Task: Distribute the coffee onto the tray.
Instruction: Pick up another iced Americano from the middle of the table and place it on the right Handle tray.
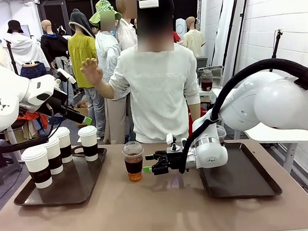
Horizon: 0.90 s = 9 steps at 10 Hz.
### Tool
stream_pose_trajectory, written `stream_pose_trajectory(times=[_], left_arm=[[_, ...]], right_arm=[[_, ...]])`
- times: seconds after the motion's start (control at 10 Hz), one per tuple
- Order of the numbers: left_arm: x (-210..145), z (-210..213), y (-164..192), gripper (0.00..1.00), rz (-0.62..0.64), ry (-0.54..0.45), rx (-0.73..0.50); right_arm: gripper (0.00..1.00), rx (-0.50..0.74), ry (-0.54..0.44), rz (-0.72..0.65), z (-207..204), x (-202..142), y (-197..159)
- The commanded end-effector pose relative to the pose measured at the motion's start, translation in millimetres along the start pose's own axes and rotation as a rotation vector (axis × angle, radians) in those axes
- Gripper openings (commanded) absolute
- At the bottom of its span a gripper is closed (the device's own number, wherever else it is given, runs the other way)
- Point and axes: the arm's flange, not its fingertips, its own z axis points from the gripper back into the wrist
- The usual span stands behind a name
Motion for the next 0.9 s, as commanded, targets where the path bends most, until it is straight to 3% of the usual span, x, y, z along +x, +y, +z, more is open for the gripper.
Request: stream_pose_trajectory(times=[0.0, 0.8], left_arm=[[-1, 1, 0, 1.00, 0.003, 0.005, -0.008], [-1, 1, 0, 1.00, 0.003, 0.005, -0.008]], right_arm=[[1.00, -0.063, -0.009, -0.014, -14, -5, -6], [1.00, -0.057, -0.015, -0.031, -37, -8, -15]])
